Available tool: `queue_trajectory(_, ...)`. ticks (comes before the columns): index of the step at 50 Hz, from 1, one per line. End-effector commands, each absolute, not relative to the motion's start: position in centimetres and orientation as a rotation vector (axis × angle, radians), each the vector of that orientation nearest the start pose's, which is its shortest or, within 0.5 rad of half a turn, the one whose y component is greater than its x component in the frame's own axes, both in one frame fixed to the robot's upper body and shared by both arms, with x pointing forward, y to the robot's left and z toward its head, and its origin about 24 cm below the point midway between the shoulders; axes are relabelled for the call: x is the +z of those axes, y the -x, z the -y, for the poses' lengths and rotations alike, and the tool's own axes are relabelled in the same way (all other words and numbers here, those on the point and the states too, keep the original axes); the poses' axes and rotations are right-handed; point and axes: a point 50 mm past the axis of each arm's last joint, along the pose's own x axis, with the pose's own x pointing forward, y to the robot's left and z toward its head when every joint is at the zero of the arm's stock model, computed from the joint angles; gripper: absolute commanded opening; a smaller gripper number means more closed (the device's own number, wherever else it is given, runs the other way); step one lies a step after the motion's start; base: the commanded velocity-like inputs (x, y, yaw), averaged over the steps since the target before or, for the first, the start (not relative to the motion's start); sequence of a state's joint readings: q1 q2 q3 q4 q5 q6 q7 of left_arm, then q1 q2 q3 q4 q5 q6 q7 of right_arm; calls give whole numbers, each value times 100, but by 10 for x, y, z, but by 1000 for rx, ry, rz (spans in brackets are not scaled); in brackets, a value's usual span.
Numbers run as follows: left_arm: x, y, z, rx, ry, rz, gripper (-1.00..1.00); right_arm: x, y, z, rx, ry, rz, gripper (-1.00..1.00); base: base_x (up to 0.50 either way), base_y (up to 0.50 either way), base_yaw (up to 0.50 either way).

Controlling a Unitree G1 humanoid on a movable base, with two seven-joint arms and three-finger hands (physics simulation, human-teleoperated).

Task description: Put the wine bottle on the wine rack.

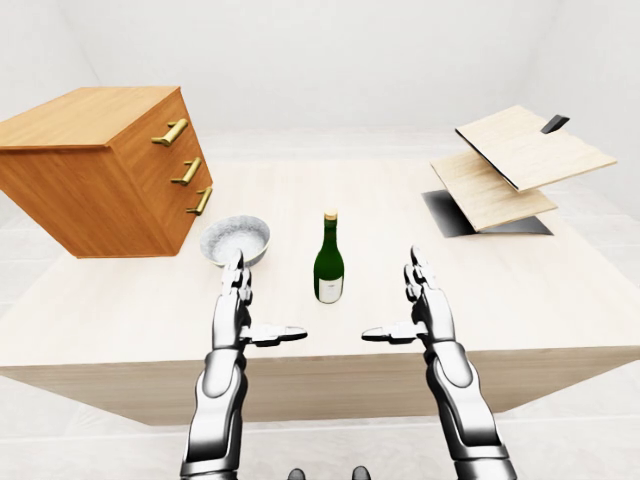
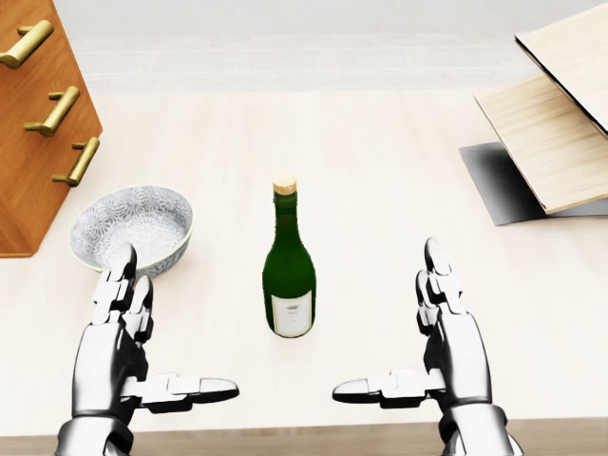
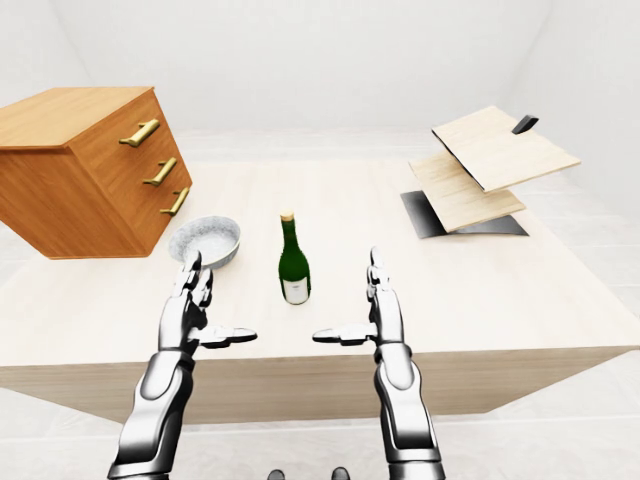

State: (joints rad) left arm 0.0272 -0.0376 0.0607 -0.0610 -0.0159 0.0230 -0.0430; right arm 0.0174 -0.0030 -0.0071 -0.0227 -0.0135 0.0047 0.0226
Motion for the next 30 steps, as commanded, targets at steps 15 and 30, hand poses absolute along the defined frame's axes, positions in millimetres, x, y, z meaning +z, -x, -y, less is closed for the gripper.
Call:
queue_trajectory(15, 123, -214, -156, -50, -28, 301, 100, 89, -238, 160, 34, 5, 153, 100, 0, 0, 0)
queue_trajectory(30, 200, -181, -173, -2, -3, 682, 100, 140, -219, 167, 5, -10, 382, 100, 0, 0, 0)
